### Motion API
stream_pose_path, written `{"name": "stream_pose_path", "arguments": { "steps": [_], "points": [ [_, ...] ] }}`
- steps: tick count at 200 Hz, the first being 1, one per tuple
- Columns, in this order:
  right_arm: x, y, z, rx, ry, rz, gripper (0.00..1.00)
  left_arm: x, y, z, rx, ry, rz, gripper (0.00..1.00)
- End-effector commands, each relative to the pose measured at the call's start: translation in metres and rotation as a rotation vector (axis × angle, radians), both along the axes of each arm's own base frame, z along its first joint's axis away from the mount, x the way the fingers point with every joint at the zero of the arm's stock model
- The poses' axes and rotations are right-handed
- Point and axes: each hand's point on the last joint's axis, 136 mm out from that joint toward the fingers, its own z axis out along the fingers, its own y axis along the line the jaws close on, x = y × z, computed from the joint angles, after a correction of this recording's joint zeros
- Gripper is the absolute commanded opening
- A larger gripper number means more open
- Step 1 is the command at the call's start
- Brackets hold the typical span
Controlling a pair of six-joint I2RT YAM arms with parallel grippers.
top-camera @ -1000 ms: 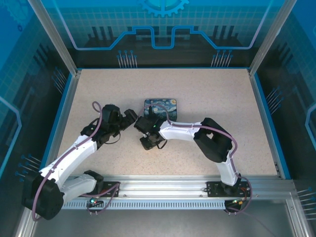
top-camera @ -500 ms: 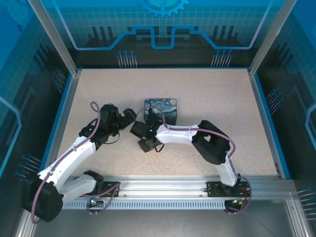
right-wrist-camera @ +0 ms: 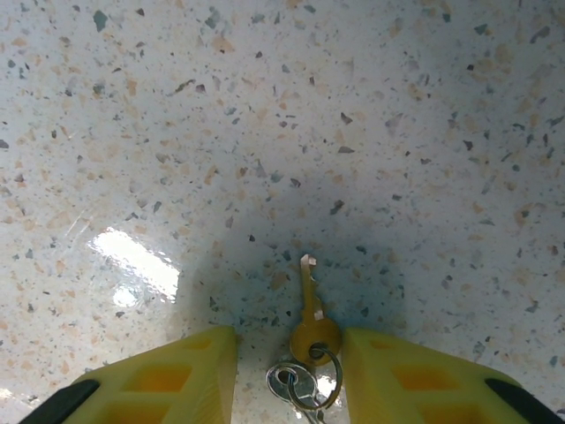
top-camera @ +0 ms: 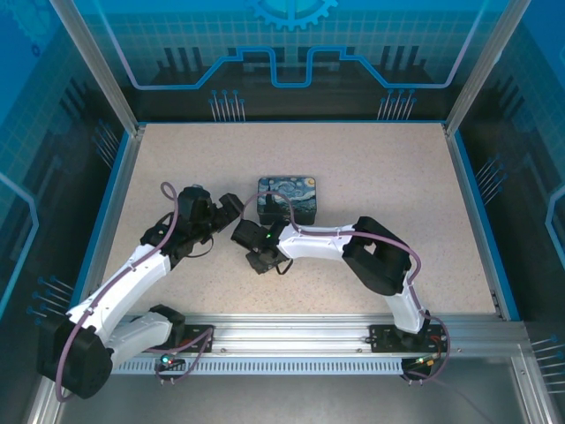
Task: Unlock the padlock with the key
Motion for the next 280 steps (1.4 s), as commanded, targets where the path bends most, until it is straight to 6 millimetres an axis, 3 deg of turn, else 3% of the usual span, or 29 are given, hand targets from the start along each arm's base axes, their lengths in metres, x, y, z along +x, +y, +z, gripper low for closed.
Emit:
{"name": "stream_pose_path", "arguments": {
  "steps": [1,62,86,123,151,182,210,255,280],
  "points": [
    [-0.018,-0.015,-0.016,-0.091,0.048,0.001,0.37,0.004,0.001,0.013,-0.021,-0.036,0.005,0.99],
    [-0.019,-0.021,-0.020,-0.140,0.019,-0.009,0.31,0.006,-0.003,0.016,-0.039,-0.034,-0.006,0.99],
    [-0.017,-0.019,-0.021,-0.130,0.018,-0.009,0.22,0.005,-0.004,0.015,-0.040,-0.031,-0.013,0.99],
    [-0.009,-0.019,-0.016,-0.062,0.042,-0.002,0.00,0.001,-0.005,0.010,-0.033,0.003,-0.030,0.99],
    [-0.004,-0.023,-0.005,0.046,0.050,0.020,0.00,-0.004,-0.007,0.008,-0.009,0.034,-0.069,0.99],
    [0.003,-0.033,0.020,0.261,0.087,0.019,0.00,-0.005,-0.012,0.011,0.013,0.021,-0.131,0.99],
    [0.006,-0.047,0.048,0.491,0.129,0.029,0.00,-0.001,-0.028,0.014,-0.035,-0.020,-0.213,0.99],
    [0.009,-0.076,0.093,0.736,0.121,0.076,0.00,0.004,-0.065,0.009,-0.154,-0.038,-0.332,0.99],
    [0.007,-0.082,0.119,0.833,0.103,0.138,0.00,0.004,-0.095,0.002,-0.203,-0.009,-0.406,0.99]
  ]
}}
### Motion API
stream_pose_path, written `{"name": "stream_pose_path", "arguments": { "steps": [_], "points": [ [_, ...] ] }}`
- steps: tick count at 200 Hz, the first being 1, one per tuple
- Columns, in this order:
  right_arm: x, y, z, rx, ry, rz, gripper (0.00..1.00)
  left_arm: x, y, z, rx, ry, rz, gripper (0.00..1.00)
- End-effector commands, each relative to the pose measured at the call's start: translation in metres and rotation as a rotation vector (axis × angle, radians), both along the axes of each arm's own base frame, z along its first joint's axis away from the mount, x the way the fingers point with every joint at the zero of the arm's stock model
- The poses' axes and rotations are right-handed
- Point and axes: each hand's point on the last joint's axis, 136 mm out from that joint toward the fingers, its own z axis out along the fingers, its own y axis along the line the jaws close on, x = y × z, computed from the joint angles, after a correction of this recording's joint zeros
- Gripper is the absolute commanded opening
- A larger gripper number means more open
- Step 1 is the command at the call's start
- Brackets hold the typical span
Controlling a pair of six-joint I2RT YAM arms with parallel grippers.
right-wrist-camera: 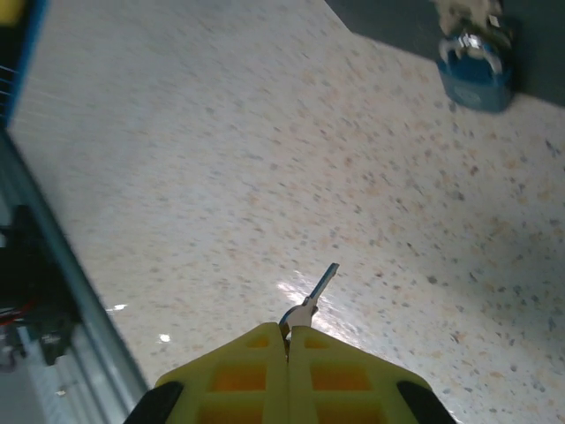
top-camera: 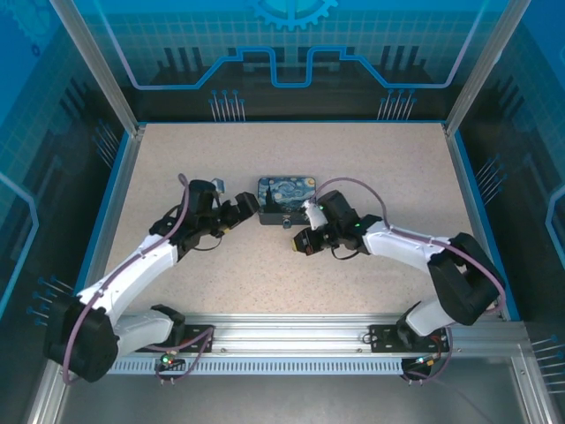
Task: Unlock the padlock with the key
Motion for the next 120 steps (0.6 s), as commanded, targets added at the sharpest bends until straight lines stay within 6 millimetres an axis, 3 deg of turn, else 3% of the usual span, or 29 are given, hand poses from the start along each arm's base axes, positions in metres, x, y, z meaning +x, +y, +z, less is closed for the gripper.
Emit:
{"name": "stream_pose_path", "arguments": {
  "steps": [1,33,62,120],
  "points": [
    [-0.010,0.008,0.039,0.180,-0.056,0.124,0.00,-0.003,-0.036,-0.001,-0.078,0.003,-0.124,0.99],
    [-0.012,0.000,0.068,0.286,-0.102,0.163,0.00,-0.003,-0.071,-0.003,-0.122,0.021,-0.187,0.99],
    [-0.007,-0.007,0.075,0.318,-0.106,0.136,0.00,0.000,-0.087,-0.005,-0.186,0.055,-0.149,0.94],
    [-0.001,-0.003,0.079,0.420,-0.077,0.078,0.00,0.008,-0.106,0.013,-0.340,0.026,-0.073,0.67]
  ]
}}
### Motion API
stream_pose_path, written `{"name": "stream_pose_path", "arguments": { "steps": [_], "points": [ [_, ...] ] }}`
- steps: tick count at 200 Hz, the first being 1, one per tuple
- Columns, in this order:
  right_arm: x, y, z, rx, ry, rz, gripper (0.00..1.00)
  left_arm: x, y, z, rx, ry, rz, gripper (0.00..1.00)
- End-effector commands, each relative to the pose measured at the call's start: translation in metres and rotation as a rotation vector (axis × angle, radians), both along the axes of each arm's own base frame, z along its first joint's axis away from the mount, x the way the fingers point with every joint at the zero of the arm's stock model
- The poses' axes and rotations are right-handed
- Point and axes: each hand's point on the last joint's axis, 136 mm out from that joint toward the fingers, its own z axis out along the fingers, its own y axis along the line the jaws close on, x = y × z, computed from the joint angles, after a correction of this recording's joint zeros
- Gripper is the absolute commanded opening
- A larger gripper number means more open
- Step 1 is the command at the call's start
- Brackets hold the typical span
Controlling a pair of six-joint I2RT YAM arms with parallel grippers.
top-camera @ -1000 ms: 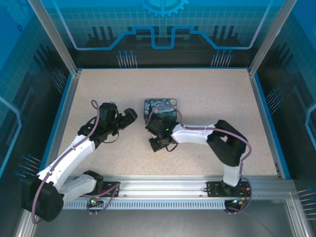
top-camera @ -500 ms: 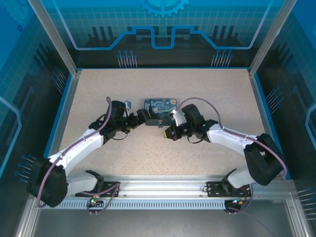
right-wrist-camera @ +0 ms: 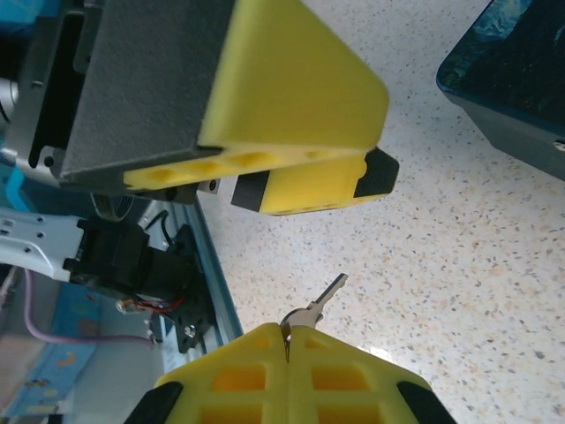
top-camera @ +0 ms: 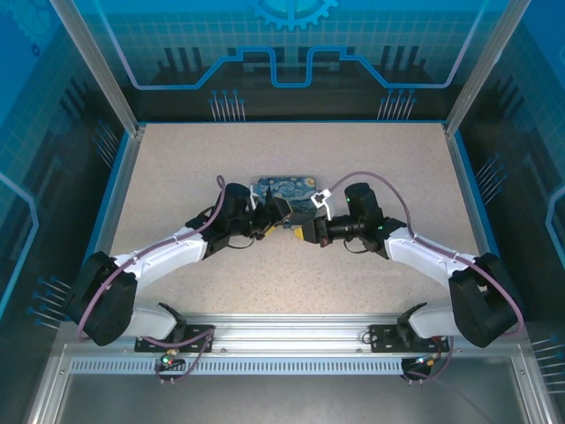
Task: Unlock the padlock with the key
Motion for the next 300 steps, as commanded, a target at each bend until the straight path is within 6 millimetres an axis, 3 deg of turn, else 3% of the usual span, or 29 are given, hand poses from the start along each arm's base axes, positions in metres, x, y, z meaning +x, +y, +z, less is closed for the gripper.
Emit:
{"name": "stream_pose_path", "arguments": {
  "steps": [1,24,90,164,300],
  "points": [
    [0.004,0.003,0.013,0.086,0.001,-0.011,0.00,0.007,-0.011,0.018,-0.095,-0.029,0.042,0.67],
    [0.009,0.004,0.018,0.124,0.004,-0.044,0.00,0.007,-0.011,0.022,-0.105,-0.041,0.058,0.57],
    [0.020,0.003,0.029,0.178,0.017,-0.123,0.00,0.005,-0.008,0.011,-0.154,-0.028,0.114,0.54],
    [0.034,-0.001,0.037,0.240,0.035,-0.225,0.00,0.012,-0.022,0.035,-0.291,-0.061,0.161,0.42],
    [0.037,-0.007,0.019,0.218,0.075,-0.289,0.00,0.014,-0.024,0.045,-0.348,-0.093,0.196,0.17]
  ]
}}
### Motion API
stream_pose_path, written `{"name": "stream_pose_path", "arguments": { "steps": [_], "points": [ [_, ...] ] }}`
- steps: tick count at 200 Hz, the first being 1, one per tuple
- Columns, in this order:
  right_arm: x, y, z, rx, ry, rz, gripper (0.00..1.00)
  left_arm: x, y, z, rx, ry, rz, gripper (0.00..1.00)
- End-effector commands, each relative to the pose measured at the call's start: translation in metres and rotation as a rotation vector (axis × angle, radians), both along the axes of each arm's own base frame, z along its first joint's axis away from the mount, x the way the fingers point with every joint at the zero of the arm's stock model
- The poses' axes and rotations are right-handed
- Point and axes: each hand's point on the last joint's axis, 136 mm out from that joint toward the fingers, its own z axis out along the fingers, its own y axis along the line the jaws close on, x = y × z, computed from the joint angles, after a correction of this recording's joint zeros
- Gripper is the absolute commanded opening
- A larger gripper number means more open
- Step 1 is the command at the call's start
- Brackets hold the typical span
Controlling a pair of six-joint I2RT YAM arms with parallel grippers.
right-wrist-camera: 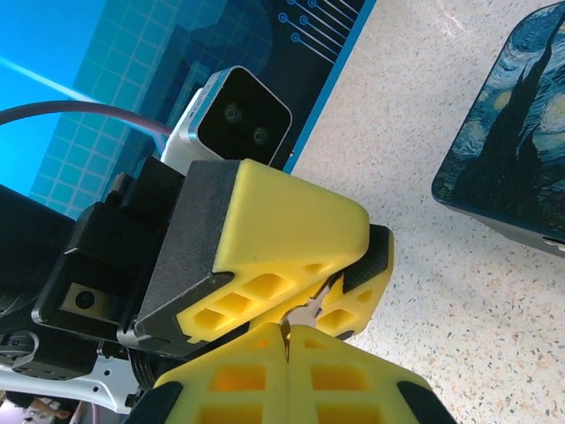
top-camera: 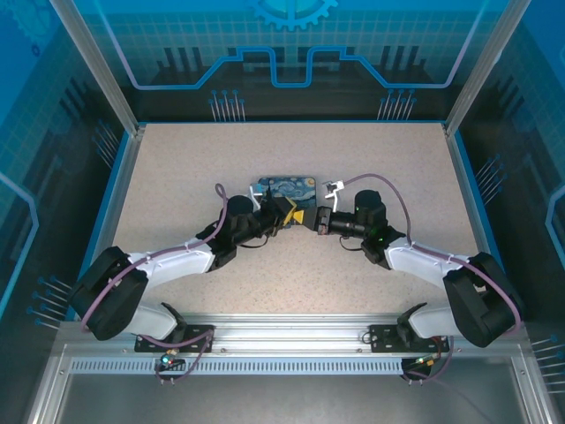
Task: Unlock the padlock with the key
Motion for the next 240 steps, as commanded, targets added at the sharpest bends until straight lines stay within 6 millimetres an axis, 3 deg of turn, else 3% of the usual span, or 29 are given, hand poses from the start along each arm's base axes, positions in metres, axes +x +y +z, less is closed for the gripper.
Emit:
{"name": "stream_pose_path", "arguments": {
  "steps": [1,74,98,112,127,141,174,201,240],
  "points": [
    [0.004,-0.006,-0.011,-0.015,0.023,-0.038,0.00,0.001,0.000,0.014,-0.035,-0.040,0.013,0.17],
    [0.008,-0.007,-0.013,-0.019,0.033,-0.053,0.00,-0.001,0.005,0.017,-0.024,-0.053,0.029,0.00],
    [0.010,-0.007,-0.013,-0.023,0.036,-0.060,0.00,-0.001,0.005,0.019,-0.020,-0.058,0.030,0.00],
    [0.010,-0.008,-0.011,-0.019,0.036,-0.059,0.20,0.000,0.006,0.018,-0.014,-0.062,0.032,0.00],
    [0.011,-0.013,-0.008,-0.010,0.035,-0.067,0.56,0.000,0.008,0.019,-0.003,-0.070,0.039,0.00],
    [0.013,-0.020,-0.003,0.001,0.034,-0.086,0.68,0.000,0.009,0.020,0.010,-0.083,0.039,0.00],
    [0.017,-0.046,0.005,-0.006,0.035,-0.173,0.73,-0.003,0.012,0.022,0.047,-0.120,0.032,0.00],
    [0.019,-0.066,0.000,-0.030,0.106,-0.302,0.75,-0.004,0.015,0.027,0.103,-0.181,0.022,0.00],
    [0.018,-0.072,0.000,0.061,0.200,-0.418,0.75,-0.002,0.031,0.019,0.251,-0.193,0.082,0.00]
  ]
}}
